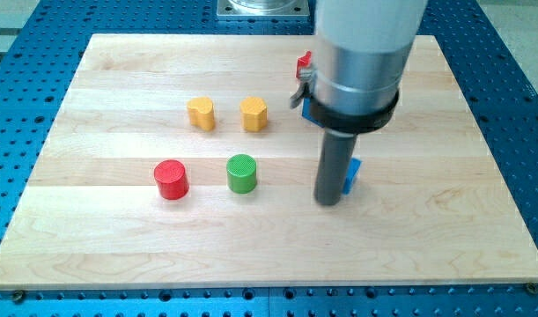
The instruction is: Place the cube horizontally to the triangle
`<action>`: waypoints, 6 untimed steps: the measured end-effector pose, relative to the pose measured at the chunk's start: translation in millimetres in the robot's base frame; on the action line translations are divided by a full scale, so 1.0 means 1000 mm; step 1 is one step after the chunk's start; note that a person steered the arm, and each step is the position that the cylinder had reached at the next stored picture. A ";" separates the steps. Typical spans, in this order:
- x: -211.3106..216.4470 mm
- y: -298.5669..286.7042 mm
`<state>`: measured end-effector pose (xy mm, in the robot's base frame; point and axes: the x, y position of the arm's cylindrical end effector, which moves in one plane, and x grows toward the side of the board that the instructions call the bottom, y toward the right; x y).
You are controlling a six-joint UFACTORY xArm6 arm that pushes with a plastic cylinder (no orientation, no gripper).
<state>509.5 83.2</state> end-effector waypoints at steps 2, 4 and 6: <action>-0.043 0.058; -0.056 0.098; -0.085 0.094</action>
